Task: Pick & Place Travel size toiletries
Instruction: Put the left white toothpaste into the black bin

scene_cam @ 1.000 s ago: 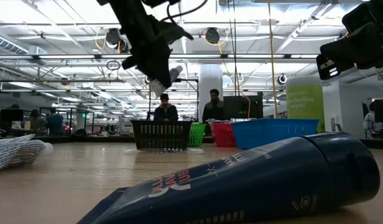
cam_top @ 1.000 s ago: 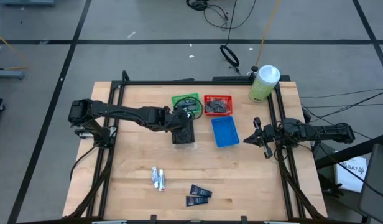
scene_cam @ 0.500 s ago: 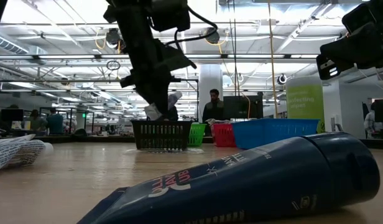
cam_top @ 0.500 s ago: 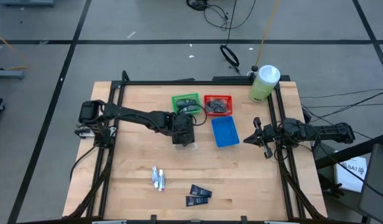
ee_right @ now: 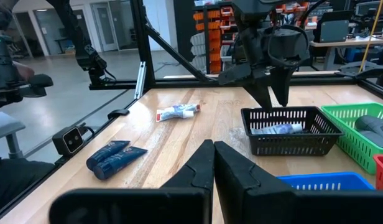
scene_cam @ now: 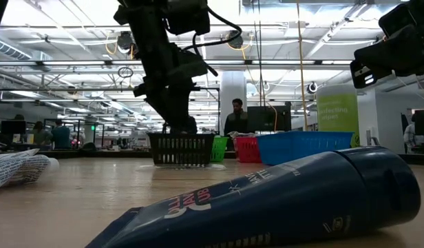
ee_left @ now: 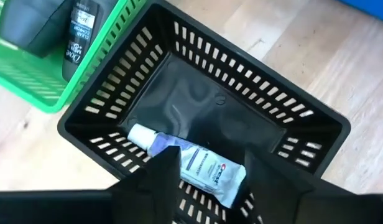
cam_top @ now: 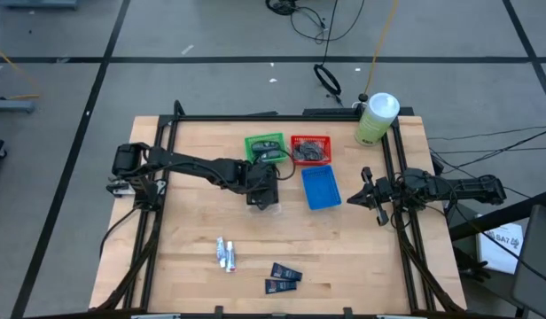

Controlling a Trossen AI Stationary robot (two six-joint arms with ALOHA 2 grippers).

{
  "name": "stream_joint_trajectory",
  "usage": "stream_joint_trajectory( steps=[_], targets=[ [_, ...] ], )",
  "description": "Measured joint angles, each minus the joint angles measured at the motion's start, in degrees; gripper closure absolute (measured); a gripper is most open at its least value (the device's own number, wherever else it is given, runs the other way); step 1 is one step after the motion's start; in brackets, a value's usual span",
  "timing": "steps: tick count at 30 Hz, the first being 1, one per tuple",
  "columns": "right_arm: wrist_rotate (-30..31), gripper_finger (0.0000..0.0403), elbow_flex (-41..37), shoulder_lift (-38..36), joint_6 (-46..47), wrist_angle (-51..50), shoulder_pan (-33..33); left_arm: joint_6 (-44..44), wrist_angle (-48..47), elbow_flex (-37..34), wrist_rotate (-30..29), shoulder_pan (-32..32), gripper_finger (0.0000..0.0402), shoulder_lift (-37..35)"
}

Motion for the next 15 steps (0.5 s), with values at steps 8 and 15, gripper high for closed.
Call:
stream_joint_trajectory(
  steps=[8,15],
  targets=[
    [0.0,0.0399,0.0,0.0,0.0,0.0,0.0,3.9,0.0,0.6,0.0,0.0,0.0184,-0.9],
    [0.0,0.0399,0.0,0.0,0.0,0.0,0.0,7.1,1.1,2.9,-0.5,-0.2,0.0195,-3.0]
  ],
)
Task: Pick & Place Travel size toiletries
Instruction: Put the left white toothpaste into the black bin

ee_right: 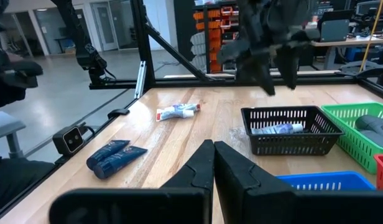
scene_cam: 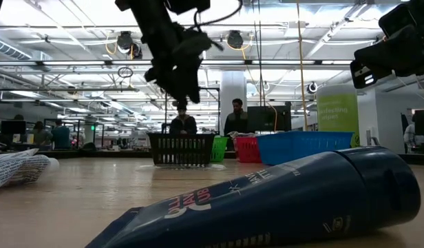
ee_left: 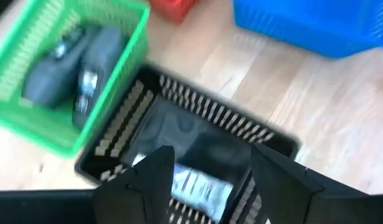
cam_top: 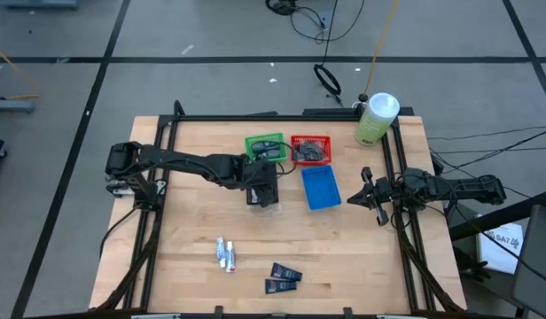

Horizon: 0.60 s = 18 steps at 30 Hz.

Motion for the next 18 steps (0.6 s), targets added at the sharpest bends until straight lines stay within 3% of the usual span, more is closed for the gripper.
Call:
stream_joint_trajectory(
  steps=[9,14,18],
  targets=[
    [0.0,0.0399,0.0,0.2,0.0,0.0,0.0,-2.3,-2.5,0.1,-5.8,-5.3,0.0230,-6.6],
    [0.0,0.0399,0.0,0.2,0.0,0.0,0.0,-10.4,-8.8,0.1,-6.7,-12.9,0.0234,-10.1],
    [0.0,0.0399,0.0,0.2,0.0,0.0,0.0,-23.8,-18.9,0.1,-6.9,-18.7,0.0217,-12.0]
  ],
)
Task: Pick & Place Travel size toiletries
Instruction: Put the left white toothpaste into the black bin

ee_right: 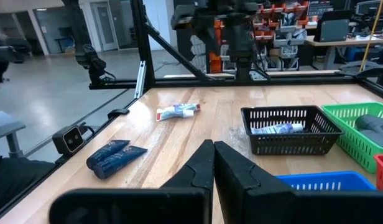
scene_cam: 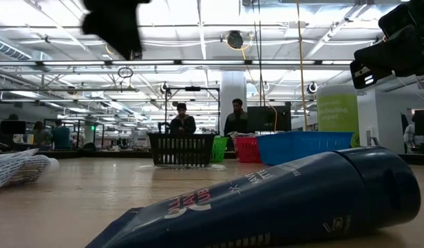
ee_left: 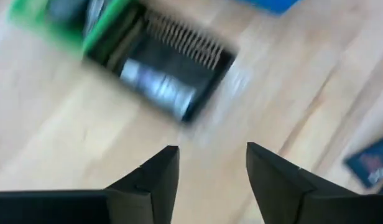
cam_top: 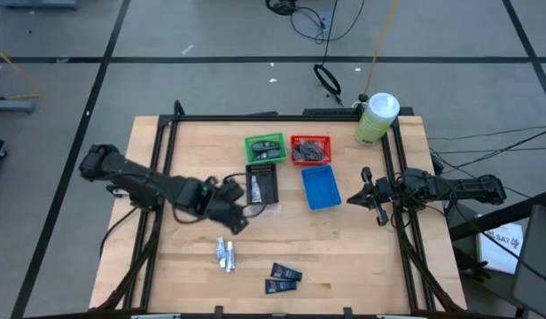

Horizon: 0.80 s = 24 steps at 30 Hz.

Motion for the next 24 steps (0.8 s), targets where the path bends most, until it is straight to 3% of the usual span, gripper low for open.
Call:
stream_joint_trajectory(
  steps=[3,7,14,24],
  targets=[
    [0.0,0.0399,0.0,0.0,0.0,0.0,0.0,-12.2,-7.4,-0.3,3.1,-4.9,0.0195,0.0],
    [0.0,0.0399,0.0,0.0,0.0,0.0,0.0,-28.8,-8.7,-2.1,8.0,-11.9,0.0168,1.4],
    [0.0,0.0399,0.0,0.0,0.0,0.0,0.0,-52.8,-6.9,-3.1,5.7,-20.6,0.0138,9.9],
    [0.0,0.0399,0.0,0.0,0.0,0.0,0.0,-61.6,-5.1,-3.1,17.1,-20.6,0.0149,21.1]
  ],
)
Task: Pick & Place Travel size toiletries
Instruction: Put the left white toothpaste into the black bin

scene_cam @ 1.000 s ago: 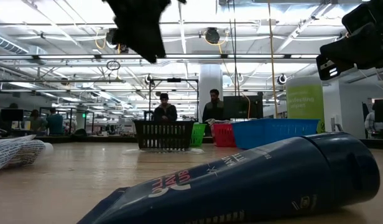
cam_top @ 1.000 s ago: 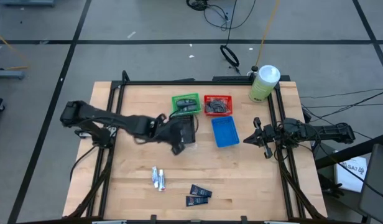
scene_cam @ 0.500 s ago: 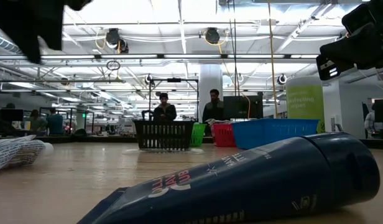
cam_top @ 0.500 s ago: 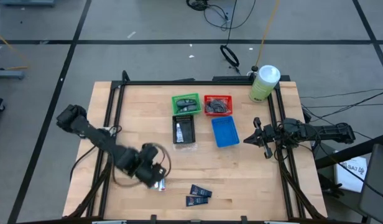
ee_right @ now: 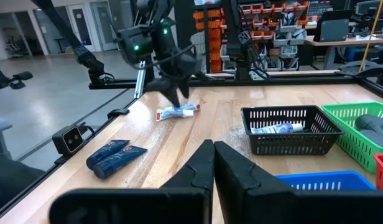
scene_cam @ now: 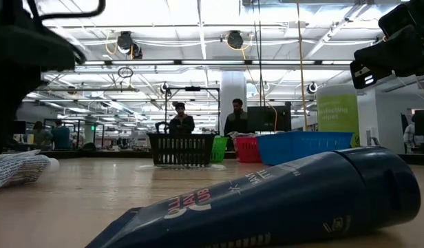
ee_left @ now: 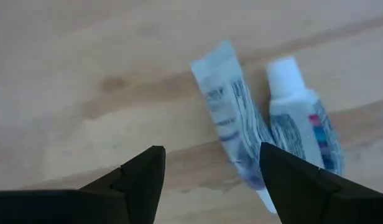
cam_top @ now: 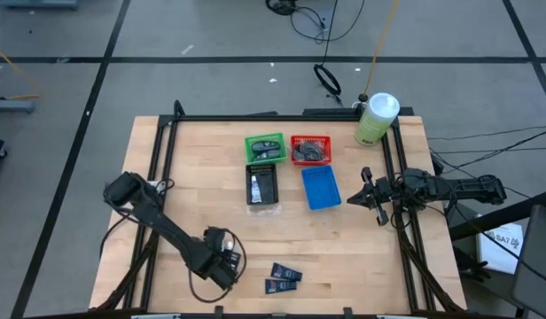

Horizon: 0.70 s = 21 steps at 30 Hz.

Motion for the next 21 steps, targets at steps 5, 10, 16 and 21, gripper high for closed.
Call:
stream_joint_trajectory(
  steps=[5,10,16,21],
  targets=[
    [0.0,0.0399,0.0,0.0,0.0,0.0,0.0,-0.1,2.7,0.1,0.4,0.0,0.0156,2.1],
    [0.0,0.0399,0.0,0.0,0.0,0.0,0.0,-0.1,2.9,0.0,-0.5,0.8,0.0149,2.2],
    [0.0,0.0399,0.0,0.0,0.0,0.0,0.0,4.5,-0.2,0.0,-0.2,1.6,0.0151,2.3],
    [0.0,0.0399,0.0,0.0,0.0,0.0,0.0,3.6,-1.5,0.0,1.0,2.3,0.0165,2.3]
  ],
)
